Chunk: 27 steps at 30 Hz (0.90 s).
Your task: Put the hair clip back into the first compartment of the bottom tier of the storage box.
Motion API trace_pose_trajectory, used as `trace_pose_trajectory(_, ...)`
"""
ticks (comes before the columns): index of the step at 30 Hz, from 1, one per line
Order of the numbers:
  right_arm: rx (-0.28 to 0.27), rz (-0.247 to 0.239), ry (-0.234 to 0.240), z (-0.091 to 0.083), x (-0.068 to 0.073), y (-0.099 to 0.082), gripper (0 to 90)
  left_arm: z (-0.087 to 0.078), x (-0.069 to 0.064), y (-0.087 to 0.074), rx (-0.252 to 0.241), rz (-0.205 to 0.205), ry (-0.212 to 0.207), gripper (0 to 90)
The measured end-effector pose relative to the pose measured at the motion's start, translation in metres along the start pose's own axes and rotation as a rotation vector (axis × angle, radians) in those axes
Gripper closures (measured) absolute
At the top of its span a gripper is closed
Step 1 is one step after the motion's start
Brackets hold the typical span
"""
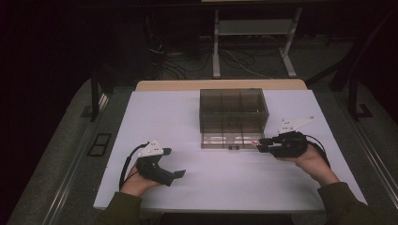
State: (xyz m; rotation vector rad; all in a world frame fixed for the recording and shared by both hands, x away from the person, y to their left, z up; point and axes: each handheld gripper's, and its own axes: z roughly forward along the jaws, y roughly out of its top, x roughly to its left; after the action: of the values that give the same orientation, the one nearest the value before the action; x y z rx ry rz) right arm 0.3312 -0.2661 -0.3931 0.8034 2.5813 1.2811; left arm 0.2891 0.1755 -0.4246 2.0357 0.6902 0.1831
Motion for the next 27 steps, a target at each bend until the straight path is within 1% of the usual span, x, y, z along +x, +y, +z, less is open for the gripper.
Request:
trace_pose_trajectory(2,0.0,-0.008,0.002,0.004,-0.001,0.005,66.9,0.0,0.0,0.0,-0.001,0.001,0.001,0.0)
trace_pose_trajectory(9,0.002,-0.006,0.003,0.011,-0.002,0.009,66.9,0.0,0.0,0.0,-0.001,-0.001,-0.002,0.0)
trace_pose_trajectory(27,-0.008,-0.02,0.023,0.026,-0.002,0.028,66.9,0.0,-0.001,0.0,0.001,0.001,-0.002,0.0)
